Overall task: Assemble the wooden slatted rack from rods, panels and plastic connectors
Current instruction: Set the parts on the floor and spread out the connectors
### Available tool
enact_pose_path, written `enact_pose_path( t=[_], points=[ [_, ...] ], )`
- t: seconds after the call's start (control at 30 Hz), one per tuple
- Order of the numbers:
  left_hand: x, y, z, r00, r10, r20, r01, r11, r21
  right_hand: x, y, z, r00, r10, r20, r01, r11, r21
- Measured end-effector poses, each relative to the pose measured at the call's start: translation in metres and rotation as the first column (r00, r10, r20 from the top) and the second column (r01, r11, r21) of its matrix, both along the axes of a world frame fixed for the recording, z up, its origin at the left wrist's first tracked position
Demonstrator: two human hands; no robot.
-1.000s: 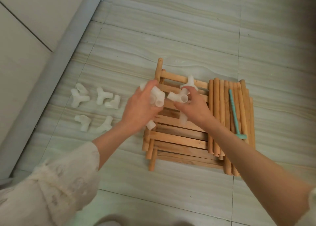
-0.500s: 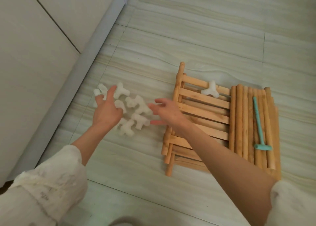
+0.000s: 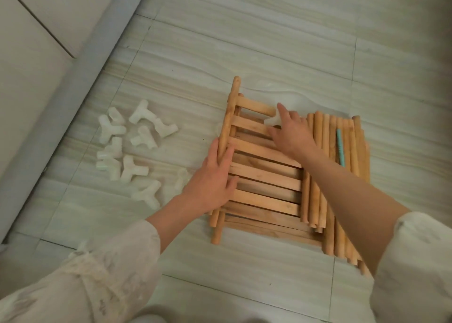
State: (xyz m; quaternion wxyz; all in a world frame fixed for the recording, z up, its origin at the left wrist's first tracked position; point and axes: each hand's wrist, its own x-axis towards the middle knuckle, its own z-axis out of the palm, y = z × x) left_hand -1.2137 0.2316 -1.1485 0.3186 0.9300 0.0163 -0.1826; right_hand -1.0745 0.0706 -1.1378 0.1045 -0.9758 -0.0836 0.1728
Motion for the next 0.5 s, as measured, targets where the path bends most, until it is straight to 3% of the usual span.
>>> enact_pose_path(
  t=[0.17,0.2,0.27,0.33,0.37,0.43,0.5],
  points=[
    [-0.003,0.001,-0.008,0.998,-0.060,0.007,0.059,0.993,0.105,0.003,0.013,0.001,0.996,-0.031,0.082,0.024,0.996,0.080],
    [-0.002,0.001,-0.009,0.999,-0.048,-0.024,0.049,0.997,0.060,0.000,0.015,0.001,0.995,-0.049,0.085,0.038,0.992,0.120],
    [0.002,0.003,-0.006,0.993,0.027,-0.111,-0.045,0.984,-0.170,-0.007,0.022,0.007,0.984,-0.147,0.099,0.115,0.955,0.272],
    [0.006,0.009,0.000,0.977,0.181,-0.118,-0.213,0.891,-0.402,-0.017,0.036,0.019,0.965,-0.244,0.094,0.174,0.869,0.464],
    [0.006,0.015,0.003,0.949,0.300,-0.101,-0.313,0.841,-0.442,-0.025,0.046,0.026,0.966,-0.249,0.072,0.171,0.822,0.543],
    [-0.002,0.028,0.008,0.868,0.497,0.013,-0.458,0.809,-0.368,-0.045,0.069,0.037,0.988,-0.148,0.041,0.091,0.781,0.618],
    [-0.022,0.039,0.009,0.844,0.484,0.231,-0.465,0.875,-0.135,-0.065,0.094,0.037,0.998,0.046,0.048,-0.065,0.816,0.574]
  ],
)
